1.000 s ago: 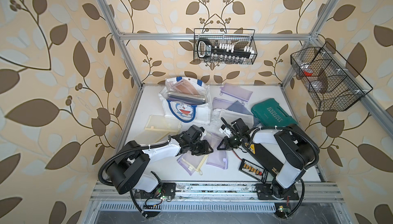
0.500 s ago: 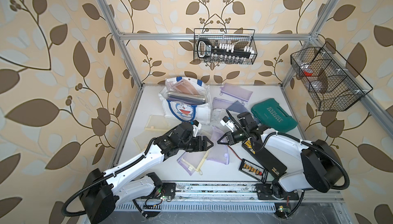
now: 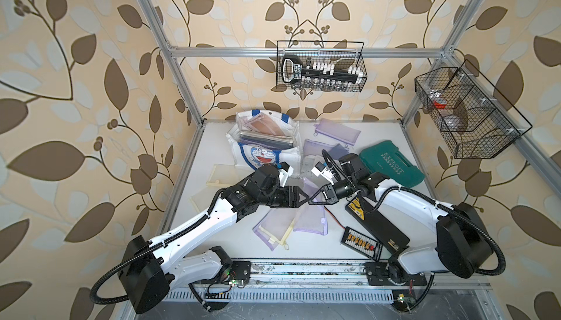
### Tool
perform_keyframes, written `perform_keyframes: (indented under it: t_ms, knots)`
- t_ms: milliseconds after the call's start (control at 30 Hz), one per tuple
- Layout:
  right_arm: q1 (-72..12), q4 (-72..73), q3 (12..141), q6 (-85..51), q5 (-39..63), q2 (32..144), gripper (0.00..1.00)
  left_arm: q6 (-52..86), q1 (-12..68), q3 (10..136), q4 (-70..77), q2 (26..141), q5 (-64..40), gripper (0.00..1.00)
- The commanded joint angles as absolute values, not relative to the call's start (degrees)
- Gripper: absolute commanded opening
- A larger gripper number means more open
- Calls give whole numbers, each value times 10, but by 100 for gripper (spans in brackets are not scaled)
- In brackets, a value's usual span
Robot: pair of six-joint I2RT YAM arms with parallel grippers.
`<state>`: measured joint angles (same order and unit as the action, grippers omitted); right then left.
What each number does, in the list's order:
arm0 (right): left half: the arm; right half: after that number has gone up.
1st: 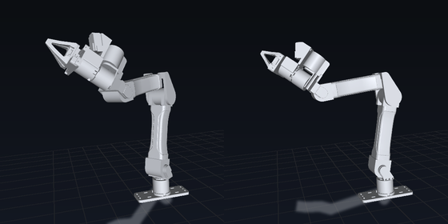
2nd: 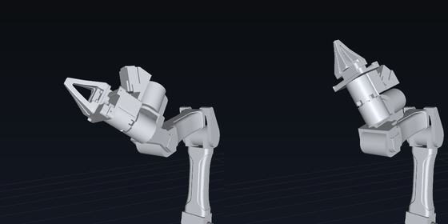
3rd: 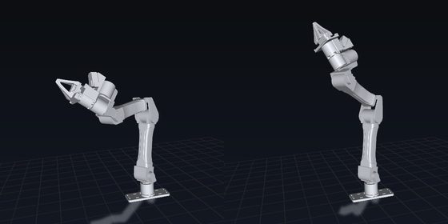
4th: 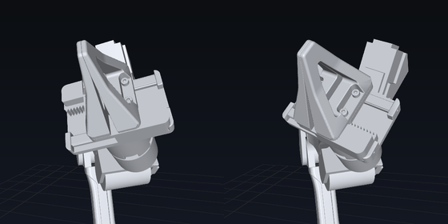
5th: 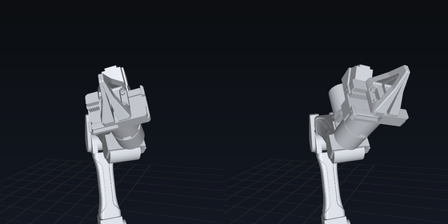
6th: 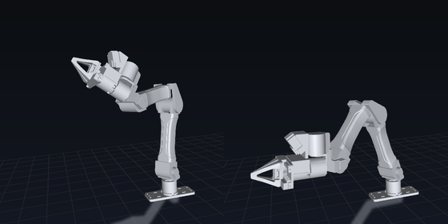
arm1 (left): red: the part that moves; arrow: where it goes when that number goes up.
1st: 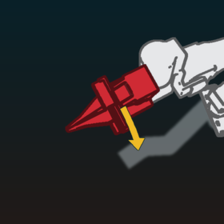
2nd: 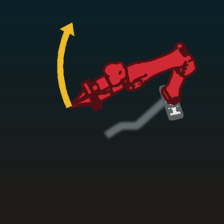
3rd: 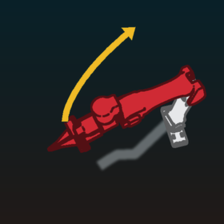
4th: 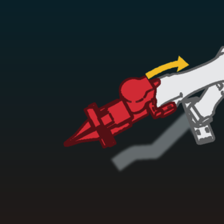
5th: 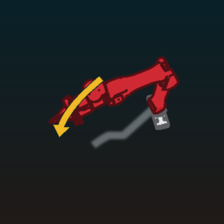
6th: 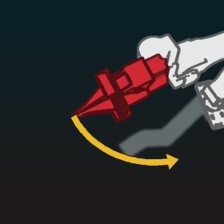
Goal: Put the pencil pouch into the canvas bag
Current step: Pick up the pencil pouch.
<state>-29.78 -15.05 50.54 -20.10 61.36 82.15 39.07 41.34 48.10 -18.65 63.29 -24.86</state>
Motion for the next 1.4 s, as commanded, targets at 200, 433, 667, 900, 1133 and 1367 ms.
perform_keyframes:
  t_ms: [200,433,667,900,1133,1367]
  knots:
    - [-313,-174,548,-194,653,841,11,386,418,503,-149,639,-269,41]
    - [-312,-201,571,-196,621,841,31,411,418,470,-155,590,-250,9]
    - [-305,-284,613,-168,490,832,61,435,418,533,-319,549,-138,0]
    - [-281,-345,661,-157,385,798,76,483,418,663,-440,562,-45,0]
    - [-274,-368,703,-162,329,768,81,563,417,854,-530,629,112,0]
    - [-275,-367,708,-181,319,743,95,629,382,1029,-566,759,217,0]
